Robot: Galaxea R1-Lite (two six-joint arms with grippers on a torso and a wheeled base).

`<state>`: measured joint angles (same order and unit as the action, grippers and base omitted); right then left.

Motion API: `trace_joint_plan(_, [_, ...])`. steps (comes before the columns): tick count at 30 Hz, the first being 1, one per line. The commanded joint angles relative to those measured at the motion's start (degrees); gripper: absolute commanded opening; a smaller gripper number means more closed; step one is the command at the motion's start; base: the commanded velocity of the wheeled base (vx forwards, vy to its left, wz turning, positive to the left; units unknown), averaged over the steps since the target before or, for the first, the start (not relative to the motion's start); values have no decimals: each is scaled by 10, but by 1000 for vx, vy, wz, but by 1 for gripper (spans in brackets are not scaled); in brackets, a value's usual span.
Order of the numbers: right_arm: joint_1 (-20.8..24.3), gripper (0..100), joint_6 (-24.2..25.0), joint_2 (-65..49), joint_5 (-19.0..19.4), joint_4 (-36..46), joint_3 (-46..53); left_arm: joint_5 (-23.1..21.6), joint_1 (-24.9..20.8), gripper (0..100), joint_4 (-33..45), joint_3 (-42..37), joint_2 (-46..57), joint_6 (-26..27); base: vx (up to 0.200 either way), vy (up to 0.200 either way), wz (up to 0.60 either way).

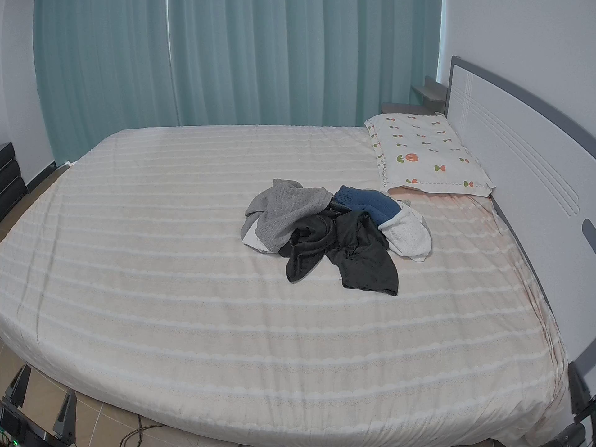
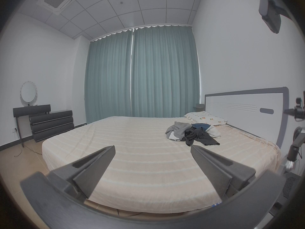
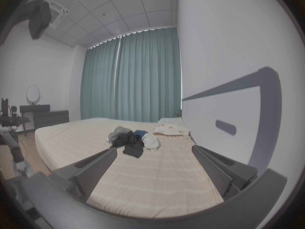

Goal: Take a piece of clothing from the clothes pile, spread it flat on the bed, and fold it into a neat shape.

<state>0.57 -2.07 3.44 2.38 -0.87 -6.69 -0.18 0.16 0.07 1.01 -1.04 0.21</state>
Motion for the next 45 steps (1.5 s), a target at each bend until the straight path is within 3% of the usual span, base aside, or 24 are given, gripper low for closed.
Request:
trace_joint_plan(1, [7,100,16,239,43,-19,-151,0,0,100,0,-10,7,-1,0,0,0])
trace_joint_plan(3, [9,100,17,277,51,-20,-150,0,0,100,0,-10,7,-1,0,0,0])
trace_joint_plan(4, [21,100,21,370,62,-24,-147,0,0,100,0,-10,7,0,0,0,0])
trace_joint_plan(6, [34,100,23,439,63,-32,-148,0,0,100,0,-10,6,-1,0,0,0])
trace_joint_plan(9, [64,100,51,592,63,-106,-162,0,0,100,0,-10,6,0,0,0,0])
trace_joint_plan(13, [94,100,101,803,50,-265,-190,0,0,100,0,-10,6,-2,0,0,0])
trace_joint_plan(14, [94,100,101,803,50,-265,-190,0,0,100,0,-10,6,-2,0,0,0])
trace_joint_plan(16, [96,100,124,939,26,-346,-233,0,0,100,0,-10,7,-2,0,0,0])
trace_joint_plan(19, [98,100,153,1059,-9,-401,-300,0,0,100,0,-10,6,-1,0,0,0])
trace_joint_plan(29, [114,100,203,1315,-96,-395,-562,0,0,100,0,-10,7,-2,0,0,0])
trace_joint_plan(36, [148,100,263,1386,-101,-311,-685,0,0,100,0,-10,7,-6,0,0,0])
trace_joint_plan(45, [152,100,272,1460,-102,-256,-793,0,0,100,0,-10,7,-6,0,0,0])
